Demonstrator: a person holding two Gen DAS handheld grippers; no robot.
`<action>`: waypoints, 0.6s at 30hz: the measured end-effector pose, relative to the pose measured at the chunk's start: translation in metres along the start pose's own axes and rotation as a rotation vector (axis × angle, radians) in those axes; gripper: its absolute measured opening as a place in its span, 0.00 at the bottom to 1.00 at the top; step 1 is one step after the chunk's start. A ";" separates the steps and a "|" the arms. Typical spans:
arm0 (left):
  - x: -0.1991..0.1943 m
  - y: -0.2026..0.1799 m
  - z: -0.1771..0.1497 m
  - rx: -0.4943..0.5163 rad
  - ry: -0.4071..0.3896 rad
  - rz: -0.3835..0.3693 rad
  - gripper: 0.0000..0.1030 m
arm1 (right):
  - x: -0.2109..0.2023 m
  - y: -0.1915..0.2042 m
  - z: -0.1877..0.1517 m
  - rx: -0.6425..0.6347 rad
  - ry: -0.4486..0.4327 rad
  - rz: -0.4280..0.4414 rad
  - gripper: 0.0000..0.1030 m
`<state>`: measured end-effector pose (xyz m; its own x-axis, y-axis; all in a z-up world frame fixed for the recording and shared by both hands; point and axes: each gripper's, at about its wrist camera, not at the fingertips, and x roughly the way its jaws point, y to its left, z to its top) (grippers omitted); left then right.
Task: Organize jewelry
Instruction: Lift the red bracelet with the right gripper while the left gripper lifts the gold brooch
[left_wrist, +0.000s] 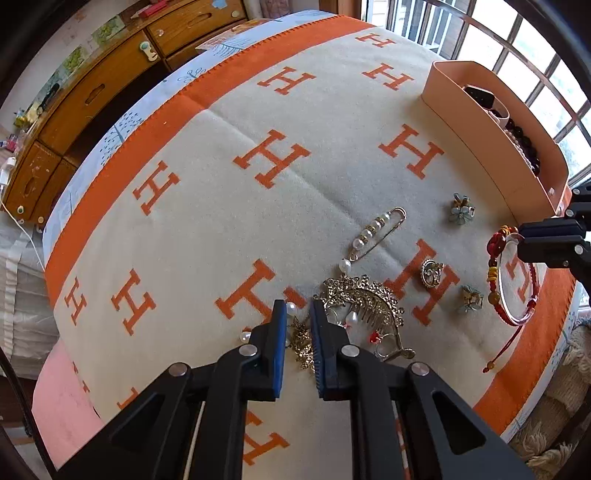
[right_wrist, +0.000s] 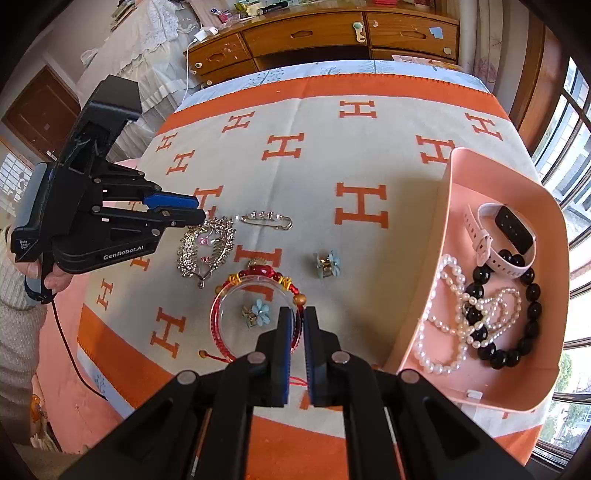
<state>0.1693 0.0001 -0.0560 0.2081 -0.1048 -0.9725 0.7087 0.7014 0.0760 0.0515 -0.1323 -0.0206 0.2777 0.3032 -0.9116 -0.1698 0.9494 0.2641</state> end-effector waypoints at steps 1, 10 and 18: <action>-0.001 0.000 -0.001 0.010 -0.005 -0.005 0.10 | 0.001 -0.001 0.000 0.002 0.001 0.000 0.06; -0.004 -0.002 -0.011 0.055 -0.013 -0.043 0.10 | 0.011 -0.008 -0.002 0.019 0.025 -0.003 0.06; -0.001 0.004 -0.008 0.061 0.009 -0.064 0.12 | 0.014 -0.009 -0.002 0.012 0.023 -0.005 0.06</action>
<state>0.1667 0.0085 -0.0565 0.1554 -0.1418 -0.9776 0.7604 0.6489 0.0267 0.0546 -0.1371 -0.0366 0.2563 0.2962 -0.9201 -0.1572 0.9520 0.2627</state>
